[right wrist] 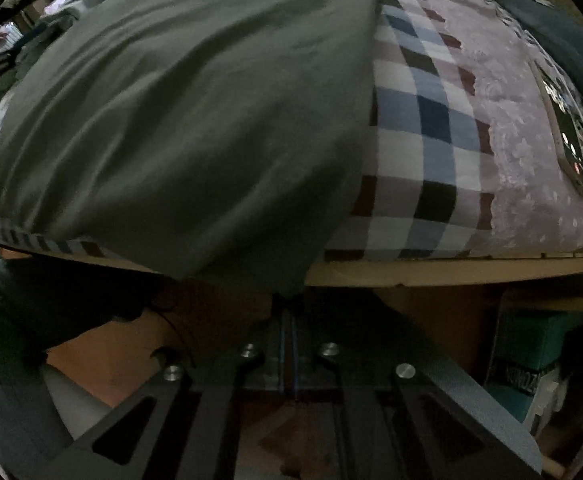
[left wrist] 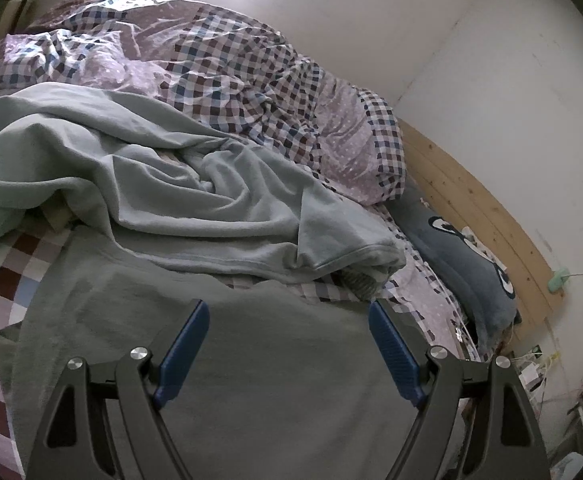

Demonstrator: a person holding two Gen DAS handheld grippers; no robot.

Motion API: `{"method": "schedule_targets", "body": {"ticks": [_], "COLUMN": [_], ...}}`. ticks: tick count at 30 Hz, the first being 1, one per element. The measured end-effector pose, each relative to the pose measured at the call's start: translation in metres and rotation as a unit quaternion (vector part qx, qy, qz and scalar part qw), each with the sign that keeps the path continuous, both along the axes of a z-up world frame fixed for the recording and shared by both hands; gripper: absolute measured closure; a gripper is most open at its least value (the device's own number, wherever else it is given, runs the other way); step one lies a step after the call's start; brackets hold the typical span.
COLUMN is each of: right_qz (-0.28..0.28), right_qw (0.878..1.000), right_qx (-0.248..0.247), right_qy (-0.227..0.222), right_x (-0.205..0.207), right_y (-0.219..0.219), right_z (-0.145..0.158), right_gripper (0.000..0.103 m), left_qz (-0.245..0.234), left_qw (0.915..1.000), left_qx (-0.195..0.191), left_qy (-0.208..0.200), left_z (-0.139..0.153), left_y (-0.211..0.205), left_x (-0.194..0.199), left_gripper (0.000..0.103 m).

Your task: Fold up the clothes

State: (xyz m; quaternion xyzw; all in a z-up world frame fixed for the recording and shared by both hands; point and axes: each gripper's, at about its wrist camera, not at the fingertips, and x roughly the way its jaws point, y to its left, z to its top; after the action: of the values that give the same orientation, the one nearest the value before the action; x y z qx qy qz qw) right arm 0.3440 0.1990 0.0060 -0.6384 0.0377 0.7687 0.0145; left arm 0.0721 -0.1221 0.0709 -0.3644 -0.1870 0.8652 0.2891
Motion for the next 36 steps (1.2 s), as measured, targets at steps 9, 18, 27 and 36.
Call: {"method": "schedule_targets", "body": {"ticks": [9,18,27,36], "right_qz": [-0.013,-0.038,-0.063,-0.102], "right_qw": [0.994,0.999,0.995,0.97], "right_qx": [0.099,0.002,0.072,0.123], "right_qy": [-0.048,0.028,0.006,0.185], "right_x": [0.011,0.004,-0.013,-0.051], "right_y": [0.034,0.045,0.04,-0.002], "right_z": [0.013,0.046,0.046,0.111], "right_gripper": [0.103,0.095,0.069,0.058], "left_qz": [-0.002,-0.001,0.014,0.036], "left_qw": [1.0,1.0,0.9998,0.999], "left_qx": [-0.004,-0.002,0.013,0.013], "left_qy": [-0.004,-0.008,-0.009,-0.024], "left_z": [-0.002,-0.005,-0.003,-0.016], "left_y": [0.001,-0.003,-0.018,-0.051], "left_x": [-0.001,0.0,0.001,0.01], "left_gripper": [0.018,0.018,0.018,0.018]}}
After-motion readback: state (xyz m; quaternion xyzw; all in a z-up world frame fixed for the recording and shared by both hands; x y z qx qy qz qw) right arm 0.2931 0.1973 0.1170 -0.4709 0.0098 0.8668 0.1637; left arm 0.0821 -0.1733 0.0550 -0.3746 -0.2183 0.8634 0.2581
